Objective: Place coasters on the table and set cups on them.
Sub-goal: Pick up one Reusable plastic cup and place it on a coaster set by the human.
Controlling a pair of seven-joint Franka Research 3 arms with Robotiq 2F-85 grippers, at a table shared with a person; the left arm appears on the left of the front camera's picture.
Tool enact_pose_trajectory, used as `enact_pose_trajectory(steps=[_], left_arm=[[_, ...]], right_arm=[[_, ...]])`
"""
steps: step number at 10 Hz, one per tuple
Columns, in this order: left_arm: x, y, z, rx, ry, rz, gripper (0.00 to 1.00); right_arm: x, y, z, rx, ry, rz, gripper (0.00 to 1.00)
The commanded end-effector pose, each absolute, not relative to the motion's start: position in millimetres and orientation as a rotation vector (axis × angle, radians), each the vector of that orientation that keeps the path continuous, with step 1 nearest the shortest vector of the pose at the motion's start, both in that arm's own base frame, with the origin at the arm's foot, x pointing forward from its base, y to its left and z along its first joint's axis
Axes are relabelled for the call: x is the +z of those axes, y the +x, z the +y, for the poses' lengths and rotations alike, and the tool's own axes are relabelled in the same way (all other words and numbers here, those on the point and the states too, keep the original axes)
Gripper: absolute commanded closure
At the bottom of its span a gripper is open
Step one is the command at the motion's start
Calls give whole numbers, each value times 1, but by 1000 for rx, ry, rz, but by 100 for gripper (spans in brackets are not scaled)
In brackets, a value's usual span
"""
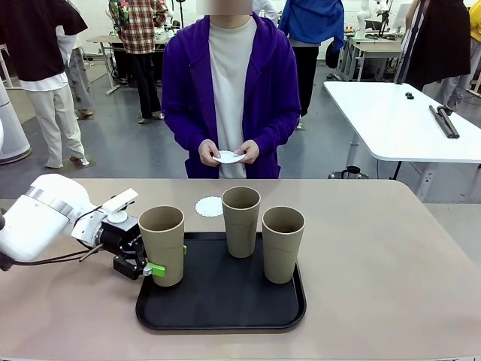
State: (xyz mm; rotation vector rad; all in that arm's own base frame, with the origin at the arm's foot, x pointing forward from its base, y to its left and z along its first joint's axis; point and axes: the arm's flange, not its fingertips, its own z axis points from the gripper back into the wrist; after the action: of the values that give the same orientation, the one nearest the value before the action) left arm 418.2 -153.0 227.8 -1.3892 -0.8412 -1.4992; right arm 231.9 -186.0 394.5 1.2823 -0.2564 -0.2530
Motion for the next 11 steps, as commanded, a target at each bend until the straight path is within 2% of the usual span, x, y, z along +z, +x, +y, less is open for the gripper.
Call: enact_pose_trajectory(steps=[1,4,6,9,11], left_arm=[[279,403,-162,-1466,-1286,-901,100],[363,398,-178,-1440,-1147,-992,100],[406,394,-186,-1430,-1162,-992,100],[431,379,-191,-1445,-1176,-988,100],[429,392,-188,-1468,-1166,-993,100]], right_arm=[[394,232,-186,-253,1294,-259,0],[394,232,-186,-253,1294,-259,0],[394,232,-186,-253,1294,-259,0],[394,232,-186,-253,1294,-259,0],[394,232,-186,-253,1294,-259,0]])
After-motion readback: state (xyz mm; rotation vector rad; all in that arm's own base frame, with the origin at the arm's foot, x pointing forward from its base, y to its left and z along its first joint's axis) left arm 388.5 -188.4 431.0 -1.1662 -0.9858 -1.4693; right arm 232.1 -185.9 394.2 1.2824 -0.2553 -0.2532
